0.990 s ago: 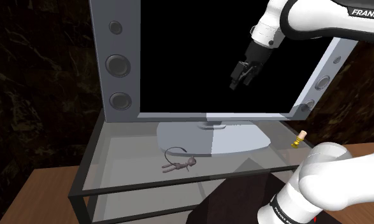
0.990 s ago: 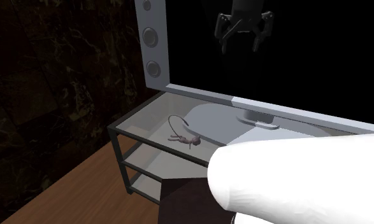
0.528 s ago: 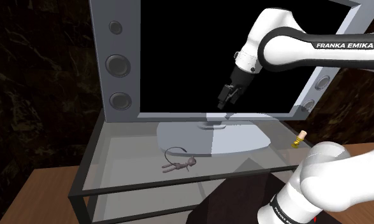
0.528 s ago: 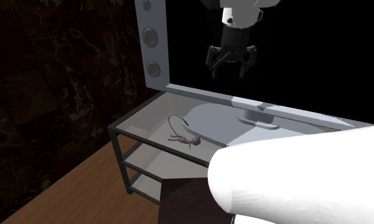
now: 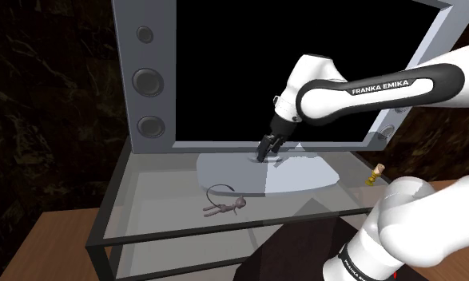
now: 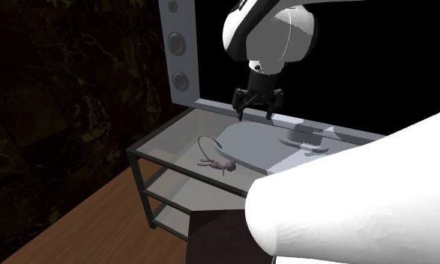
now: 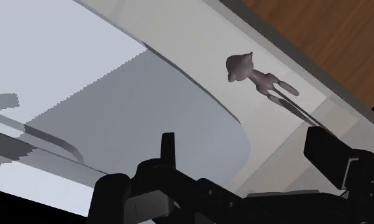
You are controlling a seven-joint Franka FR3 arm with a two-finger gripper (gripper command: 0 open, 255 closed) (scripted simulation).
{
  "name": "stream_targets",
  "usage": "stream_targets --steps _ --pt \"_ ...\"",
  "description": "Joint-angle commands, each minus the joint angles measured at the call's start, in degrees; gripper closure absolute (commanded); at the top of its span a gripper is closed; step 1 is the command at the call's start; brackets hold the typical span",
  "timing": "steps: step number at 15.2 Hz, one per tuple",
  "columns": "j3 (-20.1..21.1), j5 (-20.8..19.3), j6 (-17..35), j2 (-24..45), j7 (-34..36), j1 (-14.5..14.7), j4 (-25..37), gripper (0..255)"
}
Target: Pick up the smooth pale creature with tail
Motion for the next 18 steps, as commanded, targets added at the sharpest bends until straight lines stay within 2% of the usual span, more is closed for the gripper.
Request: stream_targets --steps 1,8,12,18 --pt "0.2 1.3 4.4 2.5 -0.5 1.4 -2.2 0" --pt "-1.0 7.4 19.3 16.1 -5.6 6.7 -5.3 0" --pt "-2.2 14.5 27.4 25.6 -11.4 11.3 -5.0 0" --pt "-2.6 20.3 32.7 31.5 -16.3 13.1 -4.8 0"
